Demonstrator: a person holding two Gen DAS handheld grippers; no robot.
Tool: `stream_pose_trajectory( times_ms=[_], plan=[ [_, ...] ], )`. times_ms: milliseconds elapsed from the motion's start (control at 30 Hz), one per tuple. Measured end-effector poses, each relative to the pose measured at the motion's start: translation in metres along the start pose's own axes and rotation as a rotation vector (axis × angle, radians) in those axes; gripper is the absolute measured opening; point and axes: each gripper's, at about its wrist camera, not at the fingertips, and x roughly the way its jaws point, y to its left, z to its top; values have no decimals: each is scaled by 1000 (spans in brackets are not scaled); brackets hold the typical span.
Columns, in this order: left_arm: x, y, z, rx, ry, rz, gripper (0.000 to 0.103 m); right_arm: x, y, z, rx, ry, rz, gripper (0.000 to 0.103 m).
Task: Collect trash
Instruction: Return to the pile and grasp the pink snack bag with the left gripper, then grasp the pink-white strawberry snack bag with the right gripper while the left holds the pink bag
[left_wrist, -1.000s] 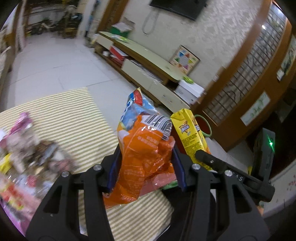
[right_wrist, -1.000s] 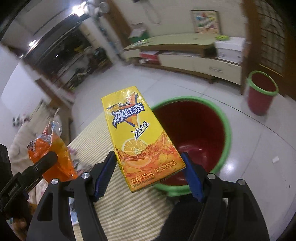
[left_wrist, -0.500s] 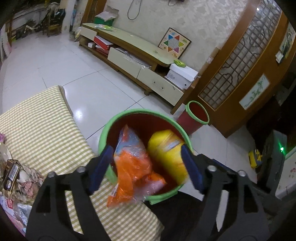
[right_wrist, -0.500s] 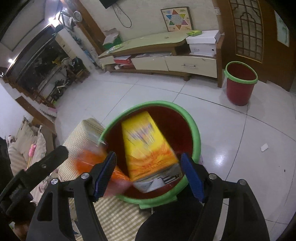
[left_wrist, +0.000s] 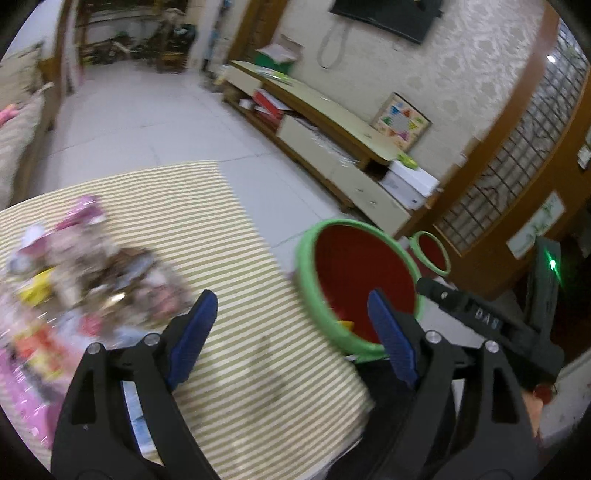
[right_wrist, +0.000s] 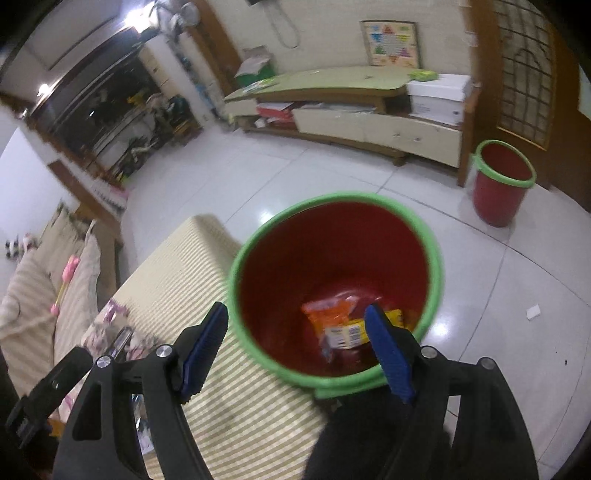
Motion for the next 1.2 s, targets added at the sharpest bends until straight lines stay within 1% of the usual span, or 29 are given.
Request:
stream_pose_trajectory(
  times_ms=[67, 167, 200, 233, 300, 367, 467, 533, 600, 667, 800, 833, 867, 900, 933, 967, 1067, 1200],
  plan=[
    [-13, 15, -5, -18, -9, 36, 81, 4, 18, -7, -42, 21, 17, 74],
    [-38, 50, -18, -72, -33, 112, 81, 9, 43, -14, -99, 43, 38, 74],
    [-49, 67, -23, -98, -43, 151, 81, 10, 53, -18, -123, 51, 46, 74],
    [-55, 75, -26, -112, -48, 170, 81, 11, 60, -20, -141, 58, 53, 74],
    [-73, 105, -36, -170, -61, 239, 82, 14, 77, -27, -178, 72, 67, 74],
    [-86, 131, -48, -242, -68, 285, 81, 17, 92, -34, -220, 86, 74, 75],
    [-91, 168, -63, -353, -45, 323, 81, 21, 111, -45, -264, 106, 81, 75],
    [-90, 185, -72, -415, -34, 310, 81, 24, 124, -53, -295, 123, 88, 75],
    [-83, 196, -76, -449, -17, 295, 81, 26, 136, -60, -323, 136, 95, 75],
    [-72, 203, -77, -456, 9, 299, 81, 24, 146, -64, -341, 142, 100, 75],
    [-48, 214, -80, -486, 80, 264, 81, 20, 165, -72, -386, 149, 112, 76],
    [-45, 216, -83, -494, 86, 257, 81, 20, 169, -74, -396, 151, 116, 76],
    [-44, 217, -85, -508, 82, 238, 79, 20, 175, -77, -411, 155, 120, 77],
    [-47, 218, -95, -514, 73, 216, 73, 21, 183, -81, -438, 163, 126, 77],
    [-49, 217, -96, -521, 65, 182, 59, 22, 188, -82, -455, 168, 130, 77],
    [-52, 217, -97, -525, 57, 156, 50, 23, 194, -85, -475, 174, 136, 77],
    [-58, 216, -96, -491, 56, 191, 47, 28, 217, -94, -552, 196, 169, 77],
    [-71, 228, -108, -526, 55, 189, 46, 44, 254, -107, -671, 256, 235, 79]
  ],
)
